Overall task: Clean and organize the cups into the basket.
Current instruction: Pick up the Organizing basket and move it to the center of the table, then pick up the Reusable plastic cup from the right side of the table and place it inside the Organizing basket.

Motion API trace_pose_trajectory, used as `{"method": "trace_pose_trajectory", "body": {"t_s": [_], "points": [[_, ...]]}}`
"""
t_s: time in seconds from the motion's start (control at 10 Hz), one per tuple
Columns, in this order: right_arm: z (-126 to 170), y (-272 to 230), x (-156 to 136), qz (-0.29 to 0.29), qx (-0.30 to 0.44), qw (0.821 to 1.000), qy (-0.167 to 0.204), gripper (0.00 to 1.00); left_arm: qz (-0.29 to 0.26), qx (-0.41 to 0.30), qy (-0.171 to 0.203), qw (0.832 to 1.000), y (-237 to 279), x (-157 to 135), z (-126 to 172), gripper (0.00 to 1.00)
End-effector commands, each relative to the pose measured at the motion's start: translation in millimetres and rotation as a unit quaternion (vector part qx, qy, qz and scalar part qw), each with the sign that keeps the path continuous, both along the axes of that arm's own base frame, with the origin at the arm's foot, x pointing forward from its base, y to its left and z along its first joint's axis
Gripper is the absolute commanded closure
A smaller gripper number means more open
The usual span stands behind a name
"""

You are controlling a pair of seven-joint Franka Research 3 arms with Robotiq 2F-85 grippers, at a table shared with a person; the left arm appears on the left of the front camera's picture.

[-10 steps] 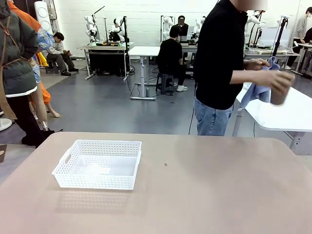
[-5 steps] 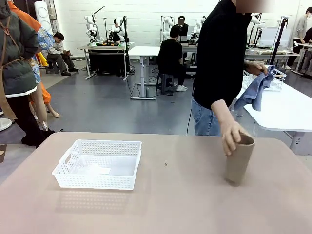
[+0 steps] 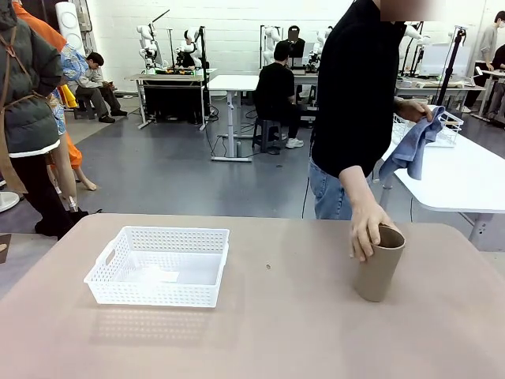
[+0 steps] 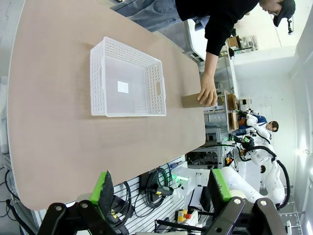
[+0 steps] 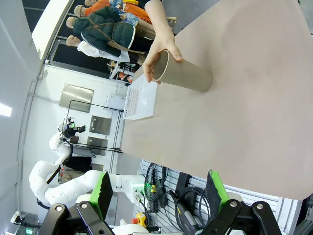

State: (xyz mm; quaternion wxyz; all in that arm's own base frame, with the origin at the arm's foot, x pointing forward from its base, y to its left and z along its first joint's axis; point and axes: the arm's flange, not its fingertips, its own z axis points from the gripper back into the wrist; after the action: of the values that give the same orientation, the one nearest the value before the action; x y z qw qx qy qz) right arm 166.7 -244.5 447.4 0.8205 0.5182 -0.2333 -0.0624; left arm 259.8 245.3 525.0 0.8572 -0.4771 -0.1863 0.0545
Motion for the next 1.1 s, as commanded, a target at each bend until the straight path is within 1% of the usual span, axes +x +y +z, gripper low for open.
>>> {"method": "trace_pose_trajectory", "body": {"t_s": [0.0,0.1,0.2,0.3,0.4,0.5,0.6,0.7,0.8,0.9,1.0], "points": [[0,0,0,0.000,0.000,1.000,0.000,0.00,0.000,0.000,0.000,1.000,0,0,0,0.00],[-2,14,2,0.136,-0.112,0.976,-0.129,0.00,-0.032,0.090,-0.025,0.995,-26,3,16,0.00],[-3,28,14,0.193,-0.192,0.937,-0.217,0.00,-0.082,0.173,-0.011,0.981,-57,3,31,0.00],[-11,42,32,0.196,-0.282,0.897,-0.278,0.00,-0.125,0.280,-0.010,0.952,-92,6,43,0.00],[-23,59,39,0.273,-0.323,0.848,-0.319,0.00,-0.151,0.360,0.006,0.921,-122,16,50,0.00],[-31,73,44,0.304,-0.312,0.828,-0.353,0.00,-0.150,0.417,0.015,0.896,-148,31,55,0.00],[-35,82,49,0.310,-0.297,0.819,-0.381,0.00,-0.154,0.467,0.031,0.870,-174,47,54,0.00],[-36,86,55,0.311,-0.280,0.818,-0.395,0.00,-0.152,0.494,0.054,0.855,-193,60,49,0.00],[-39,88,59,0.318,-0.253,0.830,-0.382,0.00,-0.138,0.510,0.064,0.847,-209,72,41,0.00],[-42,88,60,0.321,-0.243,0.837,-0.372,0.00,-0.122,0.529,0.068,0.837,-223,85,29,0.00],[0,66,72,0.327,-0.295,0.824,-0.357,0.00,-0.083,0.542,0.065,0.834,-234,102,14,0.00]]}}
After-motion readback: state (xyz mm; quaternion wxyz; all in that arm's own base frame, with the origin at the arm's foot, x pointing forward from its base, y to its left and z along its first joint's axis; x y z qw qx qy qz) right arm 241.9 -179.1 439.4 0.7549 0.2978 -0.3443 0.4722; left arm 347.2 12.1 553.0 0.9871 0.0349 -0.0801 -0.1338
